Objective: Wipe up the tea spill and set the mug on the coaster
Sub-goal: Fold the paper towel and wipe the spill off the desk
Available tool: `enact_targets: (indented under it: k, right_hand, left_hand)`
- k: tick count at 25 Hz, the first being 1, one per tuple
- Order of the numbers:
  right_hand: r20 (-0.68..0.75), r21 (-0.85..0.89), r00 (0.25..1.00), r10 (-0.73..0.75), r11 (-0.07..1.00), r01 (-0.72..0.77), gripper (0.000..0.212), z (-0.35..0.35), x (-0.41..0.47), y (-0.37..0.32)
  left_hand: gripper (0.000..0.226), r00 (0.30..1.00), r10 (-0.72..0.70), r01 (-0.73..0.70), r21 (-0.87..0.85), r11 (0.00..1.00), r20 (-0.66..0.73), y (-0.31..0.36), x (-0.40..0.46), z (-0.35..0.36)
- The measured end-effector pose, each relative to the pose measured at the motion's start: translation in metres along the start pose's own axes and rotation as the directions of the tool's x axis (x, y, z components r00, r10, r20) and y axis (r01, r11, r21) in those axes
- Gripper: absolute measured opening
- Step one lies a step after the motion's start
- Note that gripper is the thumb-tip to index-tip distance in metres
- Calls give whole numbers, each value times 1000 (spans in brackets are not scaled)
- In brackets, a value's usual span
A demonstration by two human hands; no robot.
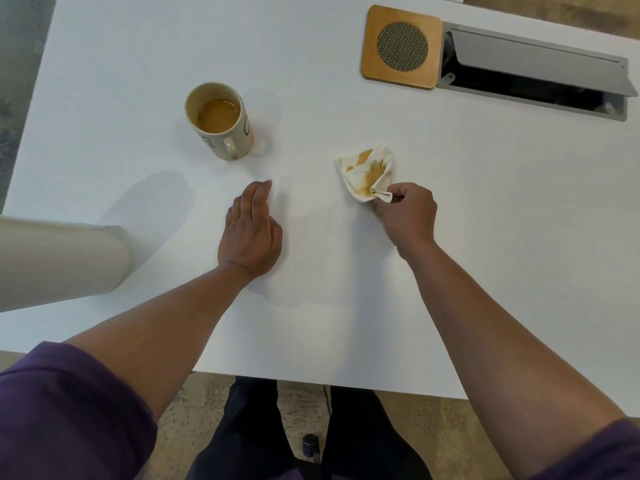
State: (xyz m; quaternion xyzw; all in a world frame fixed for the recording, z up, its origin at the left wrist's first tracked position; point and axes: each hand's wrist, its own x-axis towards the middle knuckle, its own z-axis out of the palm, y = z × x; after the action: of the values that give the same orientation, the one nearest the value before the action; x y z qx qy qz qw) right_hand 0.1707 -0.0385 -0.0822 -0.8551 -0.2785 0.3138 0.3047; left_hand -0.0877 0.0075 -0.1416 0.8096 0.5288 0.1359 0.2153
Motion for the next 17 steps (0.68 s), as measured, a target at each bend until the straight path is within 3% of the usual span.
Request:
enact_targets:
  k: [2, 4, 7, 9, 12, 15, 17]
  right_hand:
    - [-14, -196, 992, -126, 973, 121, 17, 2, 5, -3]
    - [0, -395, 957, -288, 879, 265, 20, -3, 9, -7]
    - [209, -574, 869, -448, 663, 480, 28, -14, 23, -17]
    - [295, -500, 891, -345, 739, 452, 33, -18, 36, -27]
    - [253, -203, 963, -96, 968, 150, 18, -20, 56, -34]
    - [188, 63, 981, 52, 996, -64, 12, -21, 64, -30]
    - [227, 301, 963, 146, 930, -212, 12, -24, 65, -28]
  left_hand:
    - [64, 1000, 4, -4, 0, 1000, -7, -1, 0, 0]
    - [63, 1000, 7, -7, -1, 1000, -16, -1, 0, 1]
    - [63, 1000, 14, -14, 3, 1000, -24, -1, -1, 2]
    - [62, 1000, 19, -19, 6, 1000, -24, -1, 0, 2]
    - [62, 999, 28, -28, 11, 1000, -29, -3, 1, 3]
    - [62, 999, 34, -33, 16, 999, -31, -3, 1, 3]
    - [62, 999, 30, -30, 11, 999, -32, -3, 1, 3]
